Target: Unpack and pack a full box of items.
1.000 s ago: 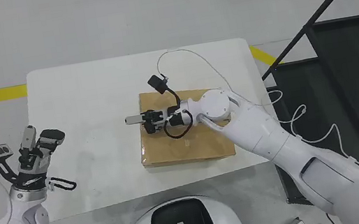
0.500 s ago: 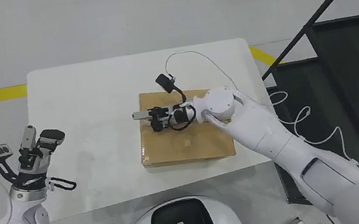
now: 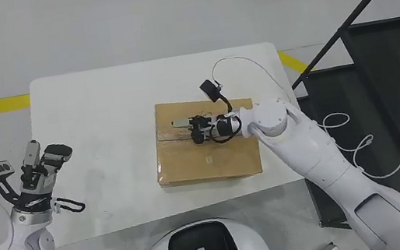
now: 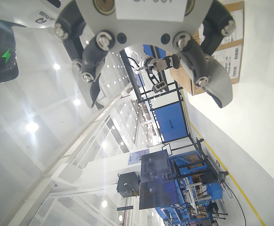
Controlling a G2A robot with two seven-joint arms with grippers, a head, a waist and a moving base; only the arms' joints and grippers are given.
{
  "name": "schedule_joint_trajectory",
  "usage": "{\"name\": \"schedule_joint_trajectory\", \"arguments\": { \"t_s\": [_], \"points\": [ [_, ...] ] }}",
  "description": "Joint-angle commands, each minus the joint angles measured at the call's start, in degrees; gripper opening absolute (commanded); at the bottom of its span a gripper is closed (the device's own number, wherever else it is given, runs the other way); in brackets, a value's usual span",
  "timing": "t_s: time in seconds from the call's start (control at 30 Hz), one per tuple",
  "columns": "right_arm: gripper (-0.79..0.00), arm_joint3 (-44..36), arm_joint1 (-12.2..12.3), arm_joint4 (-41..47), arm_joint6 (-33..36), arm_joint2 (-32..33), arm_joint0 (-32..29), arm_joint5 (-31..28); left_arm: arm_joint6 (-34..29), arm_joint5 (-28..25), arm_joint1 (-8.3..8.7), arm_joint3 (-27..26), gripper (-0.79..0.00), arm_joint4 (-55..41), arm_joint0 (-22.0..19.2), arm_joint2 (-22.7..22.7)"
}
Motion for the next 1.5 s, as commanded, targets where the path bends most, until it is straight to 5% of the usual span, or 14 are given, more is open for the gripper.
{"name": "schedule_joint_trajectory", "arguments": {
  "t_s": [0.0,1.47],
  "points": [
    [0.000,-0.51,0.29,-0.06,0.07,0.96,-0.85,0.37,0.00,0.00,0.00,0.00,0.000,0.00,0.00,0.00],
    [0.000,-9.35,4.94,-0.24,-5.04,20.70,-18.55,0.19,0.00,0.00,0.00,0.00,0.000,0.00,0.00,0.00]
  ]
}}
